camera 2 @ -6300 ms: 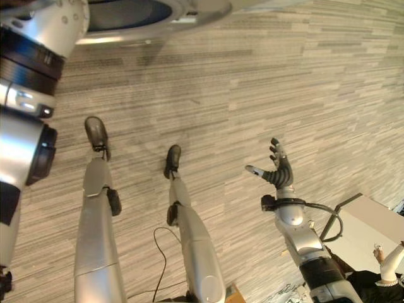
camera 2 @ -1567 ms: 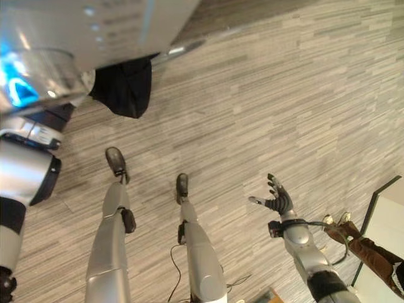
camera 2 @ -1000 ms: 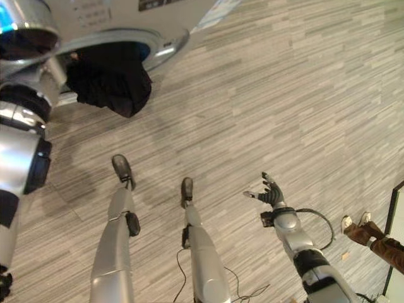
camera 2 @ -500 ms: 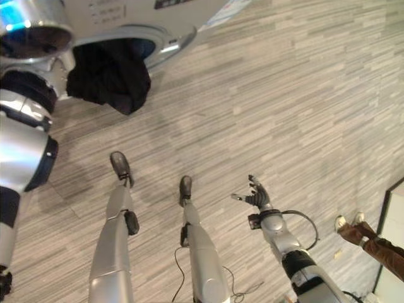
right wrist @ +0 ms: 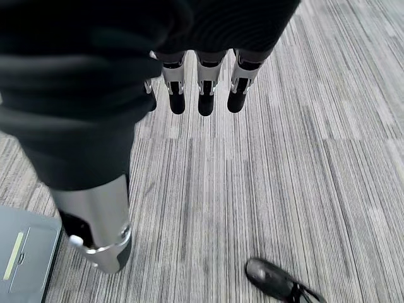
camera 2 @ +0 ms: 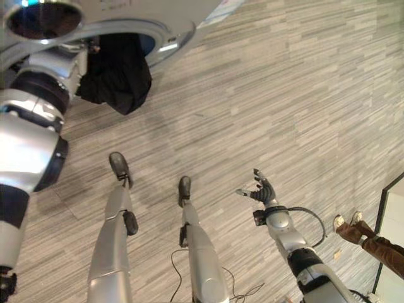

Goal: Grab the laundry basket,head to the washer,open it,put in the laundry and shut it.

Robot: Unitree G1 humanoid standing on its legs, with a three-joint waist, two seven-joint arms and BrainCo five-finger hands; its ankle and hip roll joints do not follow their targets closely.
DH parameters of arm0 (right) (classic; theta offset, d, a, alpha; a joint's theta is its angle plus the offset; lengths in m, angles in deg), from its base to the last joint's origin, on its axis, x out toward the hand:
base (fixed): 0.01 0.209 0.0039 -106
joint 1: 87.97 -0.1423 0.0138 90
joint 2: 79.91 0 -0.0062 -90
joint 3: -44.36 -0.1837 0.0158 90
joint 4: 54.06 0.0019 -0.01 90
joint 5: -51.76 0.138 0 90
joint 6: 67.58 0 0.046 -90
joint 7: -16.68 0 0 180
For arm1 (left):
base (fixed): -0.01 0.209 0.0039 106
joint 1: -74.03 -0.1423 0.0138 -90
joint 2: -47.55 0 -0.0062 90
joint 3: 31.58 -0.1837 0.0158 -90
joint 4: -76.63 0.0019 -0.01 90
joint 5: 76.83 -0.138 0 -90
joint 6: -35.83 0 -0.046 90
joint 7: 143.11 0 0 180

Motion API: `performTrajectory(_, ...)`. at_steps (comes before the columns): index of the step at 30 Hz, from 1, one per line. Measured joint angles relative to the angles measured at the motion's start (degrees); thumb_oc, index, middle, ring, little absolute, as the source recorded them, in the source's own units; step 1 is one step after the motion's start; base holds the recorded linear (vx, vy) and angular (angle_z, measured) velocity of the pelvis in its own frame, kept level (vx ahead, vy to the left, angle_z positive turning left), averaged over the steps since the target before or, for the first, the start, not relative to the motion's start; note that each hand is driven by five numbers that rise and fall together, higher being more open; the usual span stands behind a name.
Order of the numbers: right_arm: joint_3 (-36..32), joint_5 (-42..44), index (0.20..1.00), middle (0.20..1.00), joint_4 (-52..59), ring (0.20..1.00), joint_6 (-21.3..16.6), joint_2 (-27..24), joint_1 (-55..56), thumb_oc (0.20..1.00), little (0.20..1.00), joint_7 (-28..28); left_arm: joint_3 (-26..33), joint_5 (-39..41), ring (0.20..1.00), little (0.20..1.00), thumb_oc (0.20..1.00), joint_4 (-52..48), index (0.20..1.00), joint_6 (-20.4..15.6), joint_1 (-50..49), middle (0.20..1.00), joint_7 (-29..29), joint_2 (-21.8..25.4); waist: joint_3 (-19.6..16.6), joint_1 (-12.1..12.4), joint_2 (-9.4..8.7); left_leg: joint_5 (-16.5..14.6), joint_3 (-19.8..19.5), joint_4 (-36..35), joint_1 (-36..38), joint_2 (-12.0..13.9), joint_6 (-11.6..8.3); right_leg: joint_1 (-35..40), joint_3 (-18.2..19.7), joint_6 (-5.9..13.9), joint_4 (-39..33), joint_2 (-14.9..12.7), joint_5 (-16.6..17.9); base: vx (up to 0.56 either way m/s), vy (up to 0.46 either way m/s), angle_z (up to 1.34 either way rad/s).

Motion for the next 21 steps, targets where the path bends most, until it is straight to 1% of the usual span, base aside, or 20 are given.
performTrajectory(1,0.0,0.0,1.0,1.0,0.0,1.0,0.1,0.0,0.0,1.0,1.0,0.0,1.3,1.0,1.0,1.0,1.0,0.0,1.0,-0.1,0.0,1.0,-0.5,-0.6,0.0,0.0,0.0,0.0,0.0,0.0,0.0,0.0,0.0,0.0,0.0,0.0,0.0,0.0,0.0,0.0,0.0,0.0)
performTrajectory(3,0.0,0.0,1.0,1.0,-0.1,1.0,0.1,0.0,0.1,1.0,1.0,0.0,0.2,2.3,1.0,1.0,1.0,-0.1,1.0,-0.1,0.3,1.0,-0.5,-1.2,0.0,0.0,0.01,0.0,0.1,0.0,0.1,0.0,-0.01,0.0,0.0,0.0,0.0,-0.1,0.0,0.0,0.0,0.0)
performTrajectory(6,0.0,0.0,1.0,1.0,-0.1,1.0,0.1,-0.1,0.1,1.0,1.0,-0.1,-5.4,2.0,1.0,1.0,1.0,-0.1,1.0,-0.7,0.7,1.0,-0.6,-0.6,0.0,0.0,0.01,0.0,0.5,0.0,0.1,-0.1,-0.01,-0.2,0.1,0.0,0.0,-0.3,0.0,0.0,0.0,0.0)
performTrajectory(9,-0.1,0.0,1.0,1.0,0.1,1.0,0.0,-0.2,0.2,1.0,1.0,-0.3,-7.4,-0.5,1.0,1.0,1.0,-0.1,1.0,-0.7,0.7,1.0,-0.7,-0.1,0.0,0.1,0.01,-0.1,0.6,0.0,0.1,-0.1,-0.12,-0.2,0.2,0.01,0.0,-0.3,0.0,0.0,0.0,0.0)
performTrajectory(11,-0.1,0.0,1.0,1.0,0.2,1.0,0.0,-0.3,0.2,1.0,1.0,-0.4,-6.9,-1.8,1.0,1.0,1.0,-0.1,1.0,-0.7,0.7,1.0,-0.8,-0.1,0.0,0.2,0.01,-0.1,0.6,0.0,0.1,-0.1,-0.14,-0.2,0.2,0.01,0.0,-0.4,0.0,0.0,-0.015,0.0)
performTrajectory(14,-0.1,0.0,1.0,1.0,0.1,1.0,0.0,-0.2,0.4,1.0,1.0,-0.4,-4.6,-0.8,1.0,1.0,1.0,-1.6,1.0,-1.0,0.3,1.0,-1.0,-0.6,0.0,0.4,0.01,-0.1,0.6,0.0,0.1,-0.1,-0.15,-0.3,0.2,0.03,0.0,-0.4,0.0,0.0,0.0,0.0)
performTrajectory(15,0.0,0.0,1.0,1.0,0.2,1.0,0.0,-0.1,0.9,1.0,1.0,-0.4,-3.3,1.0,1.0,1.0,1.0,-4.4,1.0,-2.5,-0.4,1.0,-1.9,-1.2,0.0,0.7,0.02,-0.1,0.6,0.0,0.0,-0.2,-0.15,-0.3,0.1,0.05,0.0,-0.4,-0.1,0.0,0.0,0.0)
performTrajectory(17,0.0,0.0,1.0,1.0,0.2,1.0,0.0,-0.1,1.2,1.0,1.0,-0.4,-3.3,1.2,1.0,1.0,1.0,-6.6,1.0,-3.0,-1.4,1.0,-2.2,-1.1,0.0,0.9,0.02,-0.1,0.6,0.0,0.1,-0.2,-0.14,-0.3,0.1,0.05,0.0,-0.5,-0.1,0.0,-0.018,0.01)
performTrajectory(18,0.0,0.0,1.0,1.0,0.4,1.0,0.0,-0.1,2.6,1.0,1.0,-0.5,-3.3,1.1,1.0,1.0,1.0,-11.4,1.0,-3.9,-3.5,1.0,-3.3,-1.2,0.0,1.4,0.02,-0.1,0.6,0.0,0.4,-0.3,-0.13,0.0,0.1,0.05,0.0,-0.5,-0.1,-0.01,-0.031,0.02)
performTrajectory(19,-0.1,0.0,1.0,1.0,0.3,1.0,-0.1,-0.1,2.9,1.0,1.0,-0.5,-3.2,0.9,1.0,1.0,1.0,-12.5,1.0,-4.2,-4.4,1.0,-4.0,-1.1,0.0,1.6,0.04,0.0,0.5,0.0,0.6,-0.3,0.08,0.3,0.0,0.04,0.0,-0.5,-0.1,-0.01,-0.044,0.01)
performTrajectory(21,-0.5,0.1,1.0,1.0,0.4,1.0,-0.4,0.0,4.0,1.0,1.0,-0.5,-1.5,-0.4,1.0,1.0,1.0,-18.5,1.0,-4.8,-8.6,1.0,-5.8,-1.1,0.1,2.3,0.19,0.0,0.4,0.0,1.2,-0.3,-0.01,0.8,-0.1,0.06,0.0,-0.5,-0.2,-0.01,-0.054,0.0)
